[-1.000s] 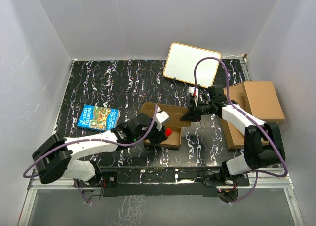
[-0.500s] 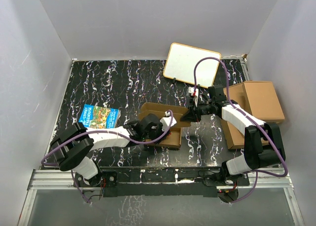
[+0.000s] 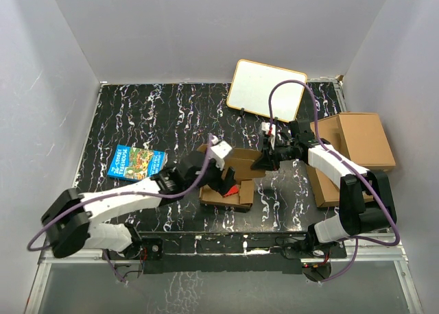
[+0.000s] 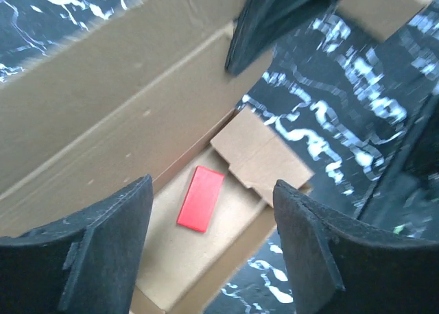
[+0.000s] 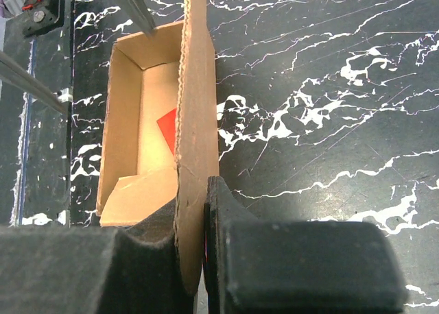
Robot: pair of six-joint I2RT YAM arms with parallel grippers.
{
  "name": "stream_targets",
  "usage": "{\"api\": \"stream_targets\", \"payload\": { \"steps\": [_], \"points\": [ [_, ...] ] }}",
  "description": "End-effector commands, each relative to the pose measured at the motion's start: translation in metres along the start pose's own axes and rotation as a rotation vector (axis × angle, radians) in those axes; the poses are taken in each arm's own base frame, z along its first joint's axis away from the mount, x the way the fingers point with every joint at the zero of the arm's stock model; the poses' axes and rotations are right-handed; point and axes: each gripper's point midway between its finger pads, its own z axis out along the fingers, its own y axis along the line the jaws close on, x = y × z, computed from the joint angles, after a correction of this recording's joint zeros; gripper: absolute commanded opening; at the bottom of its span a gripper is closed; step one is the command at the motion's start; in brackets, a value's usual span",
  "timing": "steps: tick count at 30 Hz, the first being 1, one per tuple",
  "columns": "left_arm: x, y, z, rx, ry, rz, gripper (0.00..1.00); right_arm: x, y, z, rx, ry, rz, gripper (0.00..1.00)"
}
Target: Fold the paper box
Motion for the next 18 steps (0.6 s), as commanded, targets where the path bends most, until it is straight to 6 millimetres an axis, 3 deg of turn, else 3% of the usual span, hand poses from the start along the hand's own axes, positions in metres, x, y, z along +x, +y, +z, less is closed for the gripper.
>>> {"api": "stream_targets", "payload": {
  "steps": [1,6,10,12,14,18],
  "points": [
    [-0.021,0.008,-0.042,-0.048,-0.111,-0.24,0.7,-0.019,-0.003,-0.004,-0.021,-0.034,-0.106,0.08],
    [-0.023,0.038,-0.09,-0.089,-0.224,-0.416,0.72,-0.019,-0.002,-0.005,-0.025,-0.034,-0.112,0.08],
    [0.003,0.078,-0.118,-0.281,-0.231,-0.506,0.74,-0.018,-0.002,-0.004,-0.028,-0.031,-0.114,0.08],
    [0.014,0.087,-0.123,-0.321,-0.217,-0.525,0.81,-0.018,-0.002,-0.004,-0.032,-0.032,-0.114,0.08],
    [0.023,0.094,-0.118,-0.316,-0.193,-0.518,0.83,-0.018,-0.001,-0.003,-0.046,-0.031,-0.123,0.08],
    [0.018,0.098,-0.103,-0.217,-0.172,-0.461,0.84,-0.022,-0.001,-0.001,-0.088,-0.013,-0.147,0.08]
  ]
}}
